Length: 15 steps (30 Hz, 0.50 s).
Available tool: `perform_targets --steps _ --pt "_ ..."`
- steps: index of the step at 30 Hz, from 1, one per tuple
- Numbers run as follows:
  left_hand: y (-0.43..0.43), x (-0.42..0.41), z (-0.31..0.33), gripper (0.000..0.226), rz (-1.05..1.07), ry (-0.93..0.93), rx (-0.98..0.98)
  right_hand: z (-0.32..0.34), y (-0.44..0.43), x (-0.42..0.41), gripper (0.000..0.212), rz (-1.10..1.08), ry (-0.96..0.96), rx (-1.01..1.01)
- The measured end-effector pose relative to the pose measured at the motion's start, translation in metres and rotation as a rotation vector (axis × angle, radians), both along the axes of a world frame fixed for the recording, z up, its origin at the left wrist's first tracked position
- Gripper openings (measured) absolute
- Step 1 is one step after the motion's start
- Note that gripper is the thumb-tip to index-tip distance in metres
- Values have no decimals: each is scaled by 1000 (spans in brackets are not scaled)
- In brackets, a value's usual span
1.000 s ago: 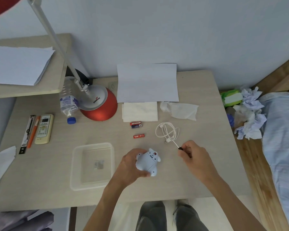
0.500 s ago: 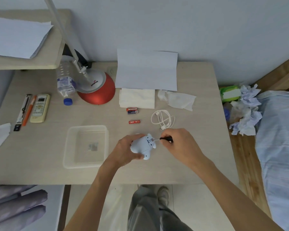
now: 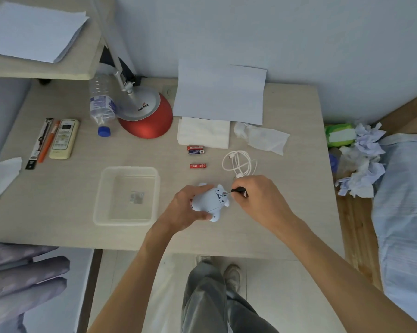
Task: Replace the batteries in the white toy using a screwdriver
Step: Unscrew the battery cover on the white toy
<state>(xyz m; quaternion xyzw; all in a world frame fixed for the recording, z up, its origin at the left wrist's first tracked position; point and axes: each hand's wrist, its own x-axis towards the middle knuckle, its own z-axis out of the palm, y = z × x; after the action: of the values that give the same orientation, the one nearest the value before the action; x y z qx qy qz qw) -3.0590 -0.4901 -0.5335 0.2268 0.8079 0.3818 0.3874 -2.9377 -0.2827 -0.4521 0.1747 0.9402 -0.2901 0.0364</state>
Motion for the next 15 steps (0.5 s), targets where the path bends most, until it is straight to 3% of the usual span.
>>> perform_targets --steps 12,15 --pt "3 2 0 85 -42 52 3 -1 -3 -1 11 48 -28 71" --pt "3 3 -1 85 12 20 28 -2 -8 1 30 61 -2 100"
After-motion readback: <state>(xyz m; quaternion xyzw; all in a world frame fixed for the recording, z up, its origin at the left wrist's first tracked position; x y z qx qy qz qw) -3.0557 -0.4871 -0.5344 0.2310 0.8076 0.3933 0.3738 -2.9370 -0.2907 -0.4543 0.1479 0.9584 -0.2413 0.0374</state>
